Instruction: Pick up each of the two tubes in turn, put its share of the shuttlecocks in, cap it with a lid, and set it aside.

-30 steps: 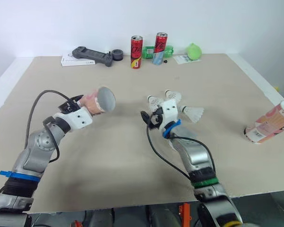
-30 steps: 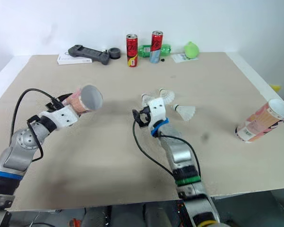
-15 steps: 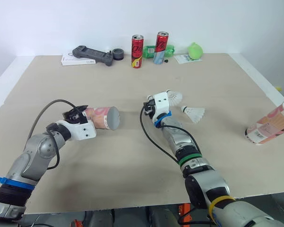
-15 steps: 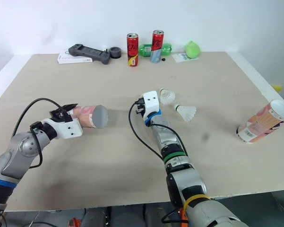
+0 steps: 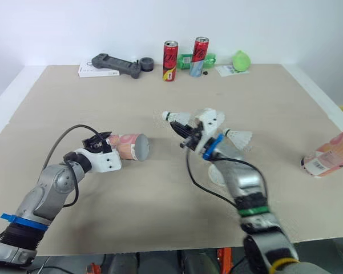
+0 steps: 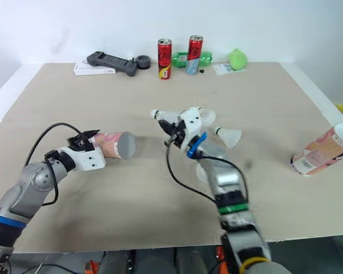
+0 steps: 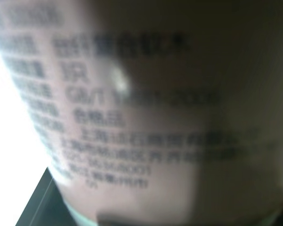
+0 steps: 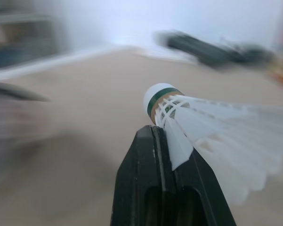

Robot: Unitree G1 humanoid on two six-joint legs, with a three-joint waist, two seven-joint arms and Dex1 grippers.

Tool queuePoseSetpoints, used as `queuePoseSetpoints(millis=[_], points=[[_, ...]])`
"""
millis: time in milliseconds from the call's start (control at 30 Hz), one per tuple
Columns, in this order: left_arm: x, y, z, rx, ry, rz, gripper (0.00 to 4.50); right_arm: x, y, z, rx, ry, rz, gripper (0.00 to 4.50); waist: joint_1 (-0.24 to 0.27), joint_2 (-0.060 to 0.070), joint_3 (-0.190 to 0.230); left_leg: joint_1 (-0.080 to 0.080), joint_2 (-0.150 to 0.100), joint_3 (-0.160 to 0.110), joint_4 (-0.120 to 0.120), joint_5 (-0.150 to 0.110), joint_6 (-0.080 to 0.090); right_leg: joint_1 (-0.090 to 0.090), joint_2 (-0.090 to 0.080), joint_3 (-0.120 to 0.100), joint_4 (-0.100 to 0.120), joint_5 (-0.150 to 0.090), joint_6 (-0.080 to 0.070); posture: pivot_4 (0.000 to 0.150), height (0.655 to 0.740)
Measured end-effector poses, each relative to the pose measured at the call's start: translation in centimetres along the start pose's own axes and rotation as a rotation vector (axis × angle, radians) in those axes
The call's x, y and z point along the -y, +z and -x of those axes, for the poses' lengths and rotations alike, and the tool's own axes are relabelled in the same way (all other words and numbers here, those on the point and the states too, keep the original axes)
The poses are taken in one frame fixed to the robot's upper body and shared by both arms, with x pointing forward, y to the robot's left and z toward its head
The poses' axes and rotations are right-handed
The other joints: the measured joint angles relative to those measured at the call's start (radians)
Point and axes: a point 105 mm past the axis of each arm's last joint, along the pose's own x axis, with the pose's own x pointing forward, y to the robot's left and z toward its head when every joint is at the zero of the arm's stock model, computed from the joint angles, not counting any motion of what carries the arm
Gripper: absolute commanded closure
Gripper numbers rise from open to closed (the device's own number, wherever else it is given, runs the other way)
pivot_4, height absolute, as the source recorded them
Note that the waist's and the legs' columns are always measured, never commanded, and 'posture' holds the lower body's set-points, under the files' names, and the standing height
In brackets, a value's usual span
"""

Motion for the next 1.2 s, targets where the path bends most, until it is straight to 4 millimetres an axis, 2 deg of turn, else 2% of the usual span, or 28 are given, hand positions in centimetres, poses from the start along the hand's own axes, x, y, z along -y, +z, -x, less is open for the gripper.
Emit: queuePoseSetpoints(millis=[67, 133, 233, 500, 633, 733, 833, 867, 967, 1067, 1133, 1200], points=[[0.0, 0.1, -0.3, 0.001, -0.001, 0.023, 1.52, -1.6, 1.3, 0.2, -0.017, 0.093, 0.036, 4.45, -0.006, 0.0, 0.0, 0.003, 0.002, 0.001, 0.0, 0.0, 0.0, 0.0, 0.001, 0.0, 0.0, 0.0, 0.001, 0.15, 0.74], [0.2, 0.4, -0.6, 0.009, -0.002, 0.05, 1.52, -3.2, 1.7, 0.0, -0.034, 0.162, 0.048, 4.45, -0.01, 0.0, 0.0, 0.005, 0.005, 0.001, 0.0, 0.001, 0.001, 0.001, 0.004, -0.001, 0.001, -0.001, 0.003, 0.15, 0.74], [0.3, 0.5, -1.1, 0.01, 0.0, 0.098, 1.52, -5.1, 0.6, -1.3, -0.108, 0.224, 0.094, 4.45, -0.01, 0.0, 0.0, 0.006, 0.007, 0.002, 0.0, 0.003, 0.004, 0.0, 0.007, -0.001, 0.002, 0.001, 0.001, 0.15, 0.74], [0.4, 1.3, -1.7, 0.031, 0.014, 0.173, 1.52, -6.0, -0.9, -3.9, -0.181, 0.249, 0.191, 4.45, -0.001, 0.0, 0.0, 0.005, 0.007, 0.002, 0.001, 0.005, 0.002, 0.0, 0.006, 0.0, 0.001, 0.003, 0.003, 0.15, 0.74], [0.4, 1.4, -1.7, 0.037, 0.013, 0.183, 1.52, -6.0, -0.2, -4.1, -0.175, 0.266, 0.212, 3.16, 0.0, 0.0, 0.0, 0.004, 0.007, 0.002, 0.001, 0.005, 0.002, 0.001, 0.006, 0.0, 0.001, 0.003, 0.003, 0.15, 0.74], [0.5, 1.5, -1.7, 0.038, 0.012, 0.188, 1.52, -5.3, 0.3, -3.6, -0.17, 0.245, 0.185, 1.62, 0.0, 0.0, 0.0, 0.004, 0.007, 0.002, 0.001, 0.005, 0.002, 0.001, 0.006, 0.0, 0.001, 0.003, 0.003, 0.15, 0.74], [0.5, 1.5, -1.8, 0.033, 0.015, 0.199, 1.52, -6.1, 1.1, -2.9, -0.139, 0.278, 0.153, 0.18, -0.001, 0.0, 0.0, 0.005, 0.007, 0.002, 0.0, 0.005, 0.002, 0.0, 0.007, 0.0, 0.001, 0.002, 0.002, 0.15, 0.74], [0.5, 1.6, -1.9, 0.035, 0.017, 0.203, 1.52, -6.4, 1.2, -2.6, -0.13, 0.283, 0.126, 0.03, -0.001, 0.0, 0.0, 0.005, 0.007, 0.002, 0.0, 0.005, 0.002, 0.0, 0.007, 0.0, 0.001, 0.003, 0.002, 0.15, 0.74], [0.6, 1.8, -2.0, 0.043, 0.019, 0.218, 1.52, -5.8, 2.2, -1.1, -0.076, 0.236, 0.021, 0.03, 0.002, 0.0, 0.0, 0.004, 0.006, 0.001, 0.001, 0.005, 0.002, 0.001, 0.005, 0.0, 0.001, 0.002, 0.003, 0.15, 0.74], [0.6, 1.9, -2.1, 0.05, 0.022, 0.236, 1.52, -2.8, 3.2, 1.4, -0.017, 0.063, -0.039, 0.03, 0.003, -0.001, -0.001, 0.004, 0.003, 0.002, 0.001, 0.005, 0.002, 0.002, 0.003, 0.0, 0.001, 0.003, 0.004, 0.15, 0.74], [0.7, 2.0, -2.2, 0.054, 0.025, 0.249, 1.52, -0.3, 2.6, 3.6, -0.034, -0.095, -0.043, 0.03, 0.004, -0.001, -0.001, 0.004, 0.002, 0.002, 0.001, 0.005, 0.002, 0.002, 0.001, 0.0, 0.001, 0.002, 0.005, 0.15, 0.74], [0.7, 2.1, -2.2, 0.056, 0.025, 0.256, 1.52, 2.2, 1.0, 6.3, -0.091, -0.259, -0.034, 0.03, 0.003, -0.001, -0.001, 0.004, 0.001, 0.002, 0.001, 0.005, 0.002, 0.002, 0.001, 0.0, 0.001, 0.002, 0.006, 0.15, 0.74]])
